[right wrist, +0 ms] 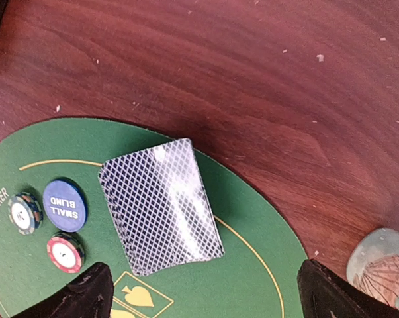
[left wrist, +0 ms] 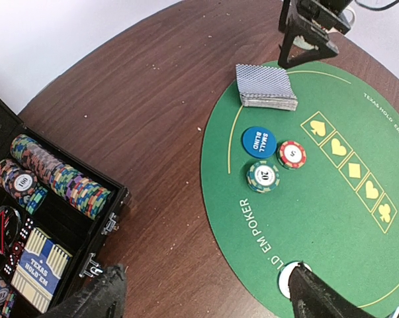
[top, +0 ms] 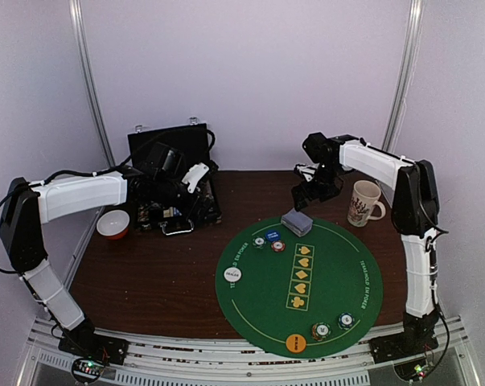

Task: Distribute texas hold em gaming equipment
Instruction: Pick up the poker card from the poker table mat.

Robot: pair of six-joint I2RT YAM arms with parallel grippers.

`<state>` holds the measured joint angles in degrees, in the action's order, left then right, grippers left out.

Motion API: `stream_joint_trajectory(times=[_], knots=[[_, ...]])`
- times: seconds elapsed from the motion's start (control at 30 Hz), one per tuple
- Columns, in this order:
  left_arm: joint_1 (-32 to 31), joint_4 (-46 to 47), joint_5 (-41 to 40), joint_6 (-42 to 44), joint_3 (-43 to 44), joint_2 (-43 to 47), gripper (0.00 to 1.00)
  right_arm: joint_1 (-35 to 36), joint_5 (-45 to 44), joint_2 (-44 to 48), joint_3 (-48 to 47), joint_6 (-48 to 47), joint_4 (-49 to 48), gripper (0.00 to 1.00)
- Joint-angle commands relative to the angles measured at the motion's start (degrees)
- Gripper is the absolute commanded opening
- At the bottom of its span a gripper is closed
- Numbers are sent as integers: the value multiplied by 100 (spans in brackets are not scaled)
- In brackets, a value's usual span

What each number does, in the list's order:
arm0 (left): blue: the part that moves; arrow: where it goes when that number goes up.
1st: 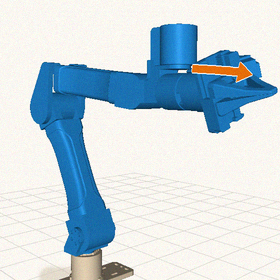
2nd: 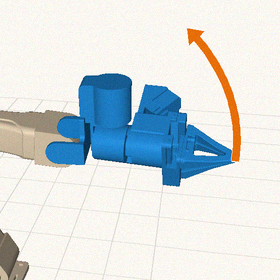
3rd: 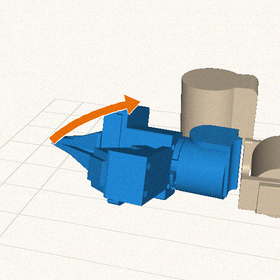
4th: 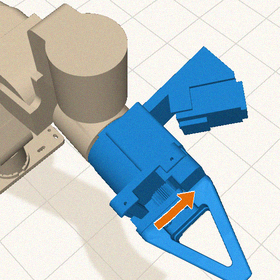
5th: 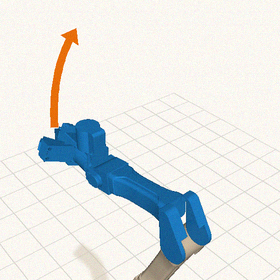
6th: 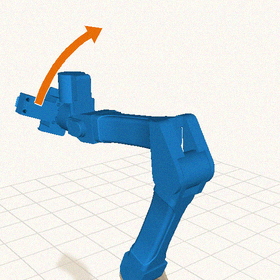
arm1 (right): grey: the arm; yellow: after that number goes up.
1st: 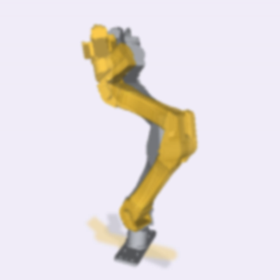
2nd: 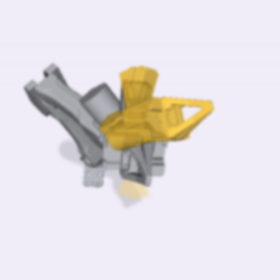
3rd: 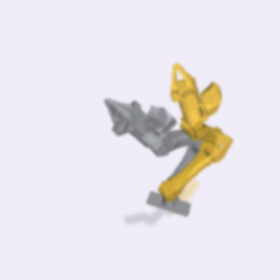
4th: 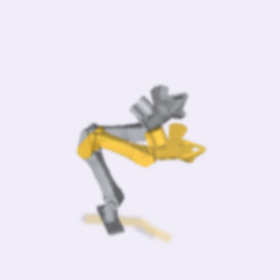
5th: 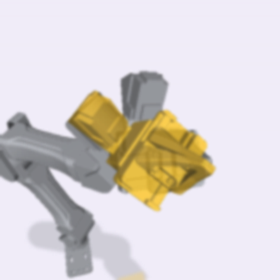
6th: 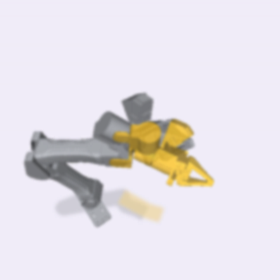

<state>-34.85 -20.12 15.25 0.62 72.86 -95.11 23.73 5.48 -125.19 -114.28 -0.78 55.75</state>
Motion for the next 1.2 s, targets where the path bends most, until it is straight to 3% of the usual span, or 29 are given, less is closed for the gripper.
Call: stream_joint_trajectory(times=[0.0, 0.77, 1.17], knots=[[47, 74, 14, 113, 141, 16, 88, -72, 708, -46, 344, -585, -396, 100], [66, 72, 74, 149, 141, -68, 88, -151, 1338, -209, 1335, -958, -1233, 100], [83, 75, 49, 143, 139, -73, 88, 122, 589, -131, 1736, -967, -1567, 95]])
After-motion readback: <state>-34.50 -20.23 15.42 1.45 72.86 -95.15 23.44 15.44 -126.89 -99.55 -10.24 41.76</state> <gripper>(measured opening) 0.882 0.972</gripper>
